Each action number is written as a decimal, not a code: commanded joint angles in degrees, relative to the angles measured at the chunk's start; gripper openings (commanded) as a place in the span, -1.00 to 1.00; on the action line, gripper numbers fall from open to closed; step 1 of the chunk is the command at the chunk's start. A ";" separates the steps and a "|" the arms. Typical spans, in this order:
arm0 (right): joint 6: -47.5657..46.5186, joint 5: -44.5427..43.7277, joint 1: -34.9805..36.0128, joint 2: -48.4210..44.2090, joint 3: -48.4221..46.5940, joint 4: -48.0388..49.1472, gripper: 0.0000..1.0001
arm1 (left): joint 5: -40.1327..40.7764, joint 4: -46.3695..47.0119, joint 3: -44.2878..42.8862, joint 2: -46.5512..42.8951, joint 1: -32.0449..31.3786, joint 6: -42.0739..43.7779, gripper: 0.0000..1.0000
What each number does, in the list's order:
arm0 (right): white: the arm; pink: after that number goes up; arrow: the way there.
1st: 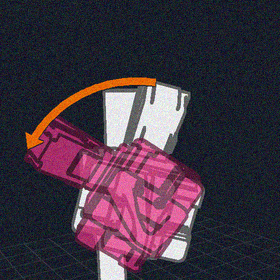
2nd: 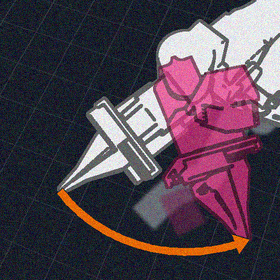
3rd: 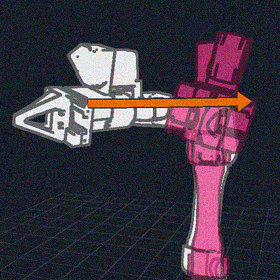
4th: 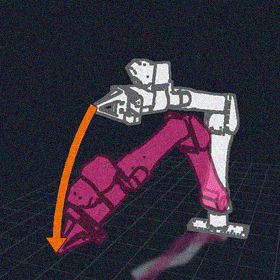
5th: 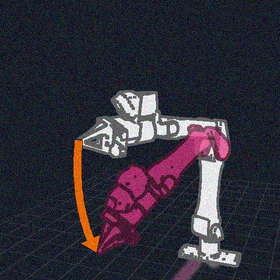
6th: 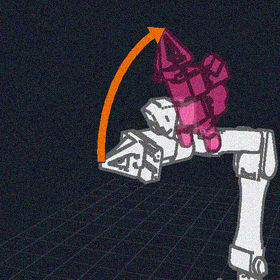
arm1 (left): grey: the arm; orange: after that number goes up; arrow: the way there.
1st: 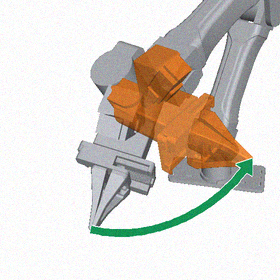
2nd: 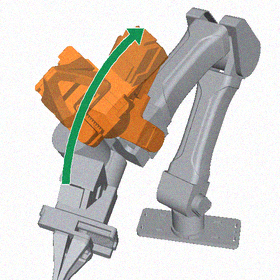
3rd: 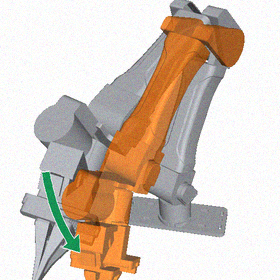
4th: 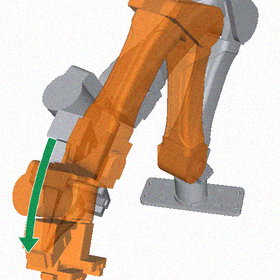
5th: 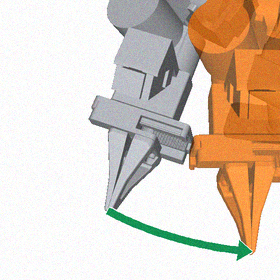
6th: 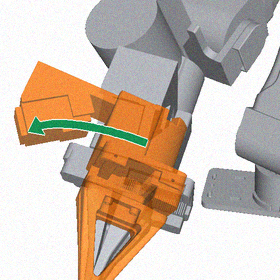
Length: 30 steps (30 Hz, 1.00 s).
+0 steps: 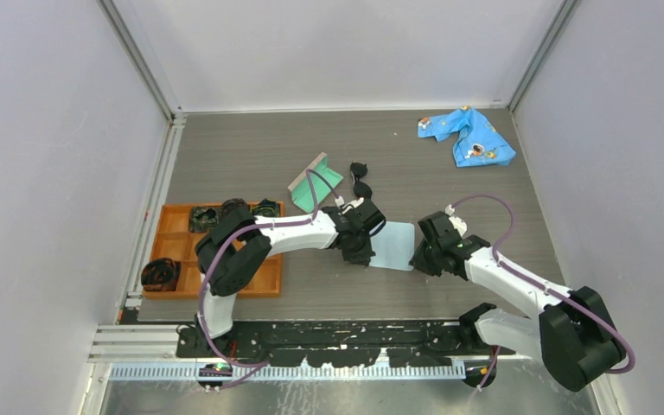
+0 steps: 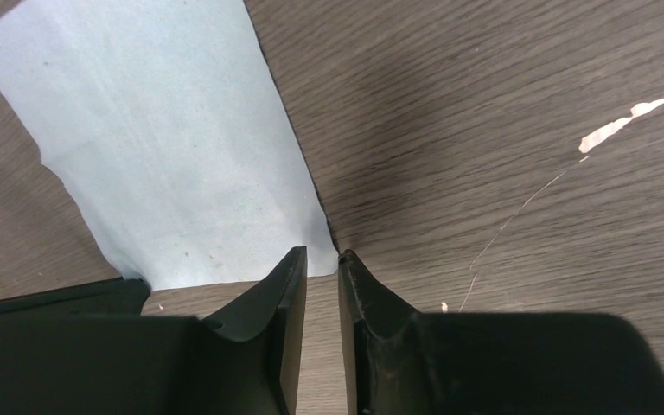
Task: Organize the sunglasses
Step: Fold the glasses cleaning cloth at the center of the board.
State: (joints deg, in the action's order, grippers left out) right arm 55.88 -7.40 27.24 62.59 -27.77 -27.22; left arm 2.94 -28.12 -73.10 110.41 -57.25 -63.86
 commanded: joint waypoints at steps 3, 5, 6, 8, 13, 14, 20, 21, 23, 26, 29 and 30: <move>1.33 0.90 -0.09 0.66 1.42 1.62 -0.54 | 0.43 -1.19 -1.73 -0.99 0.30 0.72 -0.99; 1.41 1.24 -0.15 1.02 1.74 1.91 -0.55 | 0.49 -1.12 -1.66 -0.86 0.30 0.56 -0.99; 1.42 1.25 -0.14 1.28 1.80 2.10 -0.56 | 0.41 -1.03 -1.61 -0.77 0.30 0.49 -0.99; 1.21 1.38 -0.12 1.89 1.72 2.54 -0.59 | 0.09 -0.94 -1.62 -0.58 0.32 0.41 -0.99; 0.75 1.69 -0.06 3.10 1.07 3.17 -0.67 | -0.12 -0.88 -1.52 -0.47 0.30 0.23 -0.99; 0.80 1.69 -0.01 2.90 1.05 3.29 -0.71 | -0.01 -0.96 -1.56 -0.55 0.30 0.30 -0.99; 0.54 0.10 -0.01 0.74 0.12 1.39 -0.95 | 0.62 -1.42 -1.86 -0.98 0.30 0.57 -0.99; 0.41 -0.08 -0.03 0.27 -0.14 0.82 -0.98 | 0.65 -1.46 -1.93 -1.06 0.35 0.66 -0.99; 0.02 -0.41 -0.02 -0.14 -0.62 0.25 -0.99 | 0.81 -1.47 -2.01 -1.12 0.30 0.78 -0.99; -0.56 -0.61 -0.06 -0.01 -1.29 0.19 -0.99 | 0.97 -1.66 -2.06 -1.15 0.38 0.75 -0.99; -1.02 -0.26 -0.06 0.78 -1.94 1.03 -0.99 | 1.46 -2.01 -2.30 -1.62 0.55 0.98 -0.99; -1.19 -0.40 -0.14 0.98 -2.20 1.15 -0.99 | 1.60 -2.58 -2.57 -1.72 0.77 1.16 -0.99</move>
State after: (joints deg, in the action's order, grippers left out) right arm 55.77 -6.17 27.24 63.64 -27.14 -26.00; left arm 2.96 -28.25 -73.21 110.43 -57.19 -63.83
